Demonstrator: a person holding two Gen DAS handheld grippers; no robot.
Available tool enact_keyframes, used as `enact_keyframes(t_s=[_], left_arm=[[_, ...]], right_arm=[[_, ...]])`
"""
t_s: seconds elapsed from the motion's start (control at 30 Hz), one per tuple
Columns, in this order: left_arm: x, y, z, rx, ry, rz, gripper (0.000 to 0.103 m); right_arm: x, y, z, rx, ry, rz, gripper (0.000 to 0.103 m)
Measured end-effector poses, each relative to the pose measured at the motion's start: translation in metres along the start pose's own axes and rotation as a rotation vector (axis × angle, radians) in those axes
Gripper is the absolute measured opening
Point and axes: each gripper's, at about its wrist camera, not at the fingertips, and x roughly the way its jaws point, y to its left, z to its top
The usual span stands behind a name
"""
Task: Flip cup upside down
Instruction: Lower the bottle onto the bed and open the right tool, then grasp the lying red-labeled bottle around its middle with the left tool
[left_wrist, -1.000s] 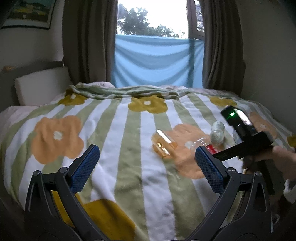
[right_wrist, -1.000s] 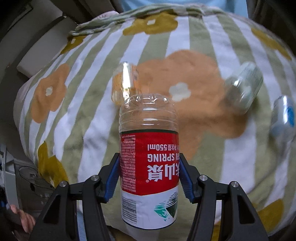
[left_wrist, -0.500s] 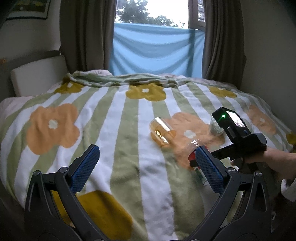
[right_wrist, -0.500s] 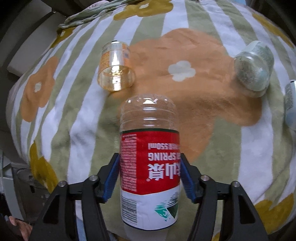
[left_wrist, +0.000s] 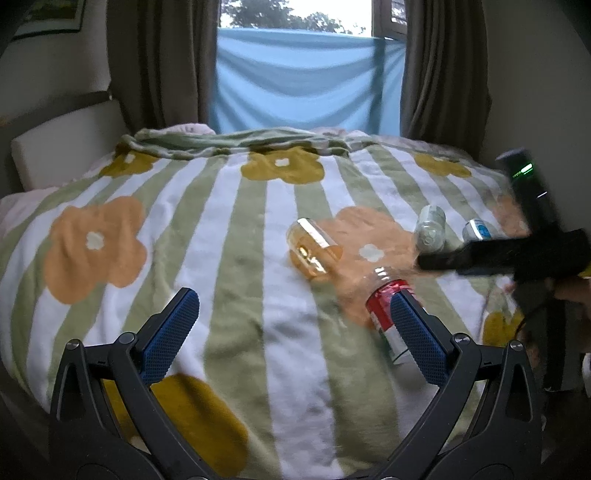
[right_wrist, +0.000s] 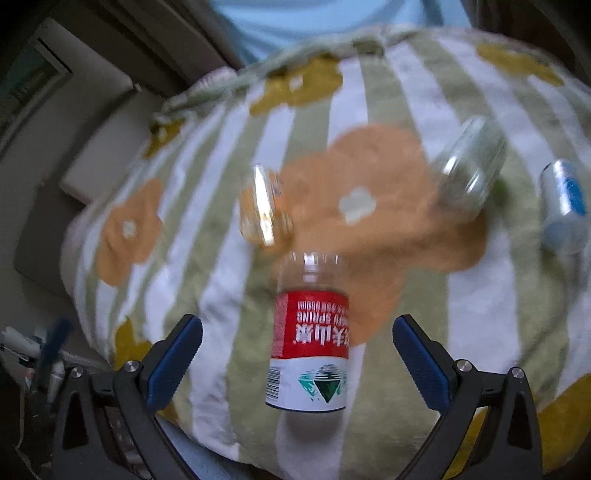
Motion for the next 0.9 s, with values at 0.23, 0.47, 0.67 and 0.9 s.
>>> enact_keyframes(t_s=[0.23, 0.47, 0.67, 0.9], left_arm=[[0.020, -0.021, 0.020, -0.007, 0.080, -0.026, 0.103], [0.053, -0.044, 0.064, 0.065, 0.230, -0.063, 0.103], [0.119, -0.065, 0.072, -0.012, 0.548, -0.174, 0.103], [0.180, -0.094, 0.045, -0.026, 0.764, -0.131, 0.101]], right_arm=[[-0.093, 0.009, -0.008, -0.204, -0.320, -0.019, 0.103], [-0.143, 0.019, -0.044, -0.413, -0.530, -0.175, 0.103], [-0.150, -0.014, -0.051, -0.378, -0.552, -0.101, 0.103], [-0.149, -0.048, -0.053, -0.292, -0.547, -0.019, 0.103]])
